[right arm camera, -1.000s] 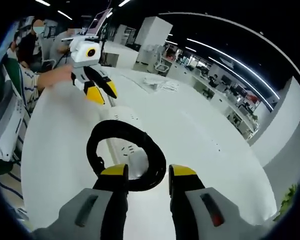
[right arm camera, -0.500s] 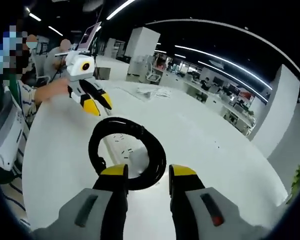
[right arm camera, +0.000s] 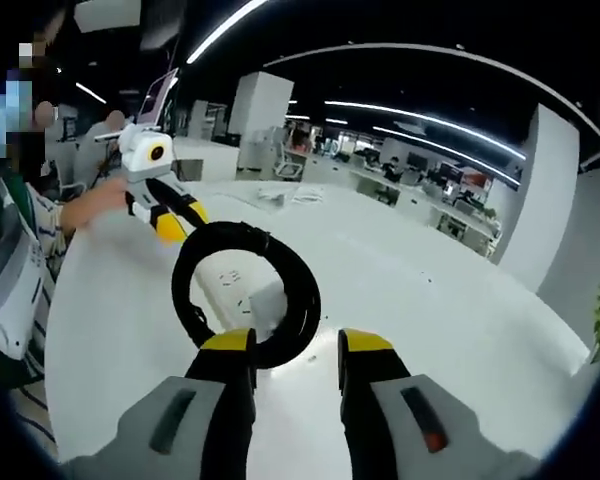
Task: Straighten the power strip on the desk, plug the charger into it
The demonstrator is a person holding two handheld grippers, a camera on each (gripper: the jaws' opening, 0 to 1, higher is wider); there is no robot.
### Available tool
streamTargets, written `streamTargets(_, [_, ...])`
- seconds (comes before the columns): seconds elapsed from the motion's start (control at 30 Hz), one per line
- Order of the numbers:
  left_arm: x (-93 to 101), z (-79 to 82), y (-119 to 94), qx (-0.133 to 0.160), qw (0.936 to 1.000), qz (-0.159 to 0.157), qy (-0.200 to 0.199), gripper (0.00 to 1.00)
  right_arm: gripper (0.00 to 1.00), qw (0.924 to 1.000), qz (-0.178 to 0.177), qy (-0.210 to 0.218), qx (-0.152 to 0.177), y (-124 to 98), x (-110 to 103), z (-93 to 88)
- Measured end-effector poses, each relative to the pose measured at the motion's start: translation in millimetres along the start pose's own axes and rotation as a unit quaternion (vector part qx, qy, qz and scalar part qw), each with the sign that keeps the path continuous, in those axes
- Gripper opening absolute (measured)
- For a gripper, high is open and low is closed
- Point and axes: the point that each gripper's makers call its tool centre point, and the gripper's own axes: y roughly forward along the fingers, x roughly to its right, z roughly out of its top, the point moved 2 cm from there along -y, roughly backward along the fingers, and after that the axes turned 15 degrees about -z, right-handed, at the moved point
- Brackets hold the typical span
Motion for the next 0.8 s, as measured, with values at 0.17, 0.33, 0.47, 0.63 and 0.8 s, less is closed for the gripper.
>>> streamTargets(0.17, [0.4, -2.3, 0, -0.007, 1.0, -0.001, 0.001, 0.24, 0.3, 0.9998, -0.001, 0.022, -0.002, -2, 5, -7.9])
streamTargets(0.33, [-1.0, -4.0, 0, -0.01, 0.9999, 0.001, -0.003, 0.24, 0.3, 0.9995, -0.001, 0.03, -0.014, -1, 4, -22.5])
streamTargets(0.47, [-2.6, -5.4, -1, -0.015, 0.9999, 0.005, -0.004, 0.24, 0.3, 0.9991, 0.0, 0.037, -0.022, 1, -1, -32.6])
streamTargets(0.63, [-3.5, -8.9, 0, -0.022, 0.9997, 0.007, -0.006, 0.24, 0.3, 0.9986, 0.004, 0.044, -0.031, 3, -5, -42.9])
streamTargets(0.8, [-4.4, -11.3, -1, -0.032, 0.9994, 0.01, -0.004, 0.24, 0.28, 0.998, 0.012, 0.047, -0.041, 8, -13, -52.2])
